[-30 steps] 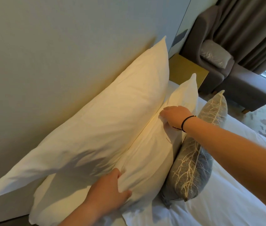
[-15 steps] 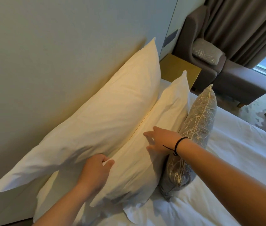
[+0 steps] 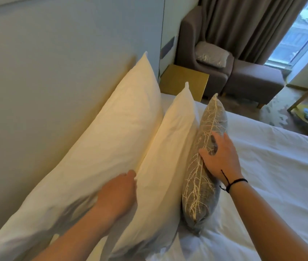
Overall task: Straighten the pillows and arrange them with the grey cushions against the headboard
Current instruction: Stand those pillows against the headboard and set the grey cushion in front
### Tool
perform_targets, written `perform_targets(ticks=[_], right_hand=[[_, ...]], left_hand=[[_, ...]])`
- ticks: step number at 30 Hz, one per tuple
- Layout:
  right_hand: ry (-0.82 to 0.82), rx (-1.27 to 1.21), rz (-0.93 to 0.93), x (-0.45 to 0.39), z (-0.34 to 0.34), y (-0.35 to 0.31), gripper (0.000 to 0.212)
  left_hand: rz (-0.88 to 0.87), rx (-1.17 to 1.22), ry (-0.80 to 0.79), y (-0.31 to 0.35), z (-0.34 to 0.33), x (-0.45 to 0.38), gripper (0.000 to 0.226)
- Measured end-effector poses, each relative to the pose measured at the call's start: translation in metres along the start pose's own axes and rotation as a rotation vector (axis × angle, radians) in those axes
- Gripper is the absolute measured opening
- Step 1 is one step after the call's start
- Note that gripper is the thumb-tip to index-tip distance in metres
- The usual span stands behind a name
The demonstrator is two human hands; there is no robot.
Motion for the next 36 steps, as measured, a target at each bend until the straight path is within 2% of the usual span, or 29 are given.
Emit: perform_targets(ticks=[2,4,6,11,14,17,20,22,23,26,30,32,34,36], right_hand=[[-0.094,-0.362,-0.184,0.004,-0.020,0.029,0.087],[-0.118,-0.606,-0.253,0.011,-0.035,0.037,0.094],[-0.103,-0.638,-0.252,0.010,-0.041,0.038,0.096],[-0.085,-0.656,-0.256,0.003,-0.049,0.043,0.097],[-0.072,-0.654,-0.261,0.003,-0.052,0.048,0.090],[-0.060,-0.624,-0.262,0.002,-0.057,0.052,0.089],[-0.054,-0.637,-0.267,0.002,-0.060,0.056,0.089],[-0.051,-0.686,-0.270,0.002,-0.059,0.056,0.086],[-0.052,-0.706,-0.267,0.002,-0.058,0.056,0.084],[-0.068,-0.740,-0.267,0.002,-0.057,0.053,0.082],[-0.096,-0.787,-0.254,0.003,-0.060,0.060,0.084],[-0.115,-0.889,-0.216,0.000,-0.066,0.067,0.080],[-0.089,-1.056,-0.207,-0.009,-0.078,0.089,0.074],[-0.089,-1.173,-0.238,-0.020,-0.097,0.117,0.068]], left_hand=[[-0.087,0.136,-0.047,0.030,0.010,-0.050,0.030],[-0.105,0.301,-0.155,0.056,0.014,-0.106,0.036],[-0.022,0.472,-0.231,0.073,0.018,-0.159,0.041],[0.150,0.732,-0.196,0.101,0.023,-0.271,0.038],[0.229,0.628,-0.181,0.106,0.022,-0.320,0.031],[0.207,0.600,-0.165,0.112,0.030,-0.357,0.039],[0.102,0.391,0.040,0.106,0.065,-0.385,0.024],[-0.037,0.189,0.277,0.108,0.094,-0.388,0.009],[-0.070,0.071,0.319,0.110,0.098,-0.389,0.007],[-0.115,-0.115,0.292,0.116,0.096,-0.384,0.012],[-0.190,-0.040,0.254,0.144,0.096,-0.341,0.031],[-0.279,0.138,0.159,0.171,0.088,-0.300,0.042],[-0.337,0.294,-0.067,0.196,0.062,-0.247,0.068],[-0.364,0.276,-0.242,0.212,0.031,-0.188,0.093]])
Point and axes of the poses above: each hand's wrist, its own x-axis away from the middle knuckle, its own z-axis out of the back of the hand, y = z × x, the point moved 9 cm from there along -x, towards the middle knuckle, and after that the axes turned 5 degrees about -y, right-handed, at the moved point
